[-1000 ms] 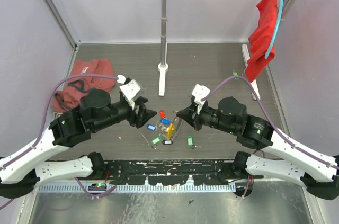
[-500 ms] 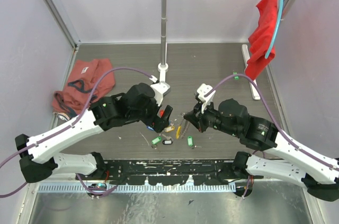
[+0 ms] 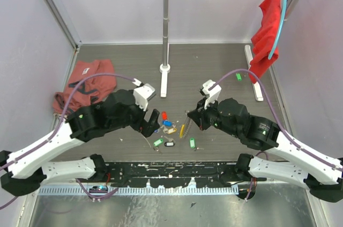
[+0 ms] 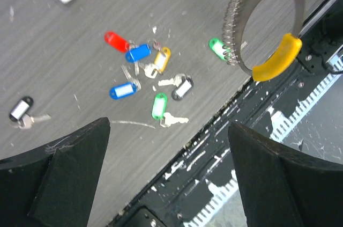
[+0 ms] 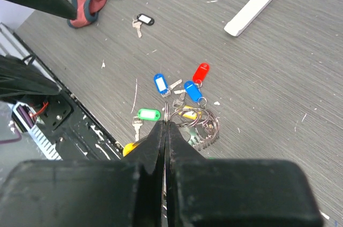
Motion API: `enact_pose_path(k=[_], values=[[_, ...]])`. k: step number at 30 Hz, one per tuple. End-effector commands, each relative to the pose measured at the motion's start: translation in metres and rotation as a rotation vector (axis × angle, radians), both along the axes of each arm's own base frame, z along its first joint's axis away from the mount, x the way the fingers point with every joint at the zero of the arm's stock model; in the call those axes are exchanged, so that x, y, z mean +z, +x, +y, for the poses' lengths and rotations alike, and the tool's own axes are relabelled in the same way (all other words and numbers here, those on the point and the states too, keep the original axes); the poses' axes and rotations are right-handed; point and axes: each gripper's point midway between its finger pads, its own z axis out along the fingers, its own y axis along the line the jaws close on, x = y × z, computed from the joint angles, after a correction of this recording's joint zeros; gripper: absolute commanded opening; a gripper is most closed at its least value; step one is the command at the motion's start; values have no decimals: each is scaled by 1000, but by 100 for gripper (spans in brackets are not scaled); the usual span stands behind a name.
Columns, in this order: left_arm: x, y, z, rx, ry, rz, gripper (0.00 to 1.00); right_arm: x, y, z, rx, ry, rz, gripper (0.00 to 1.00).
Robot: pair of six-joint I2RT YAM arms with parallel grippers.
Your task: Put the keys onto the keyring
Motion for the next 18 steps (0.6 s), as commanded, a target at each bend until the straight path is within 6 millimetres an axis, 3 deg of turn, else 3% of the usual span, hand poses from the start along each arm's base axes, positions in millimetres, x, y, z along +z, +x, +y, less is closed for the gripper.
enact_pose_path(k=[1, 5, 10, 14, 18], values=[[38, 10, 2, -16, -144, -179, 98, 46, 10, -8, -91, 126, -62, 1], [63, 0, 7, -77, -268, -272, 98, 48, 2, -2, -7, 153, -109, 1], [102, -17, 27, -137, -388, -399, 100, 51, -9, 16, 146, 166, -199, 1], [123, -30, 31, -204, -454, -456, 79, 63, -18, 34, 271, 192, -289, 1], [131, -33, 28, -238, -472, -490, 76, 71, -20, 46, 316, 265, -356, 1]])
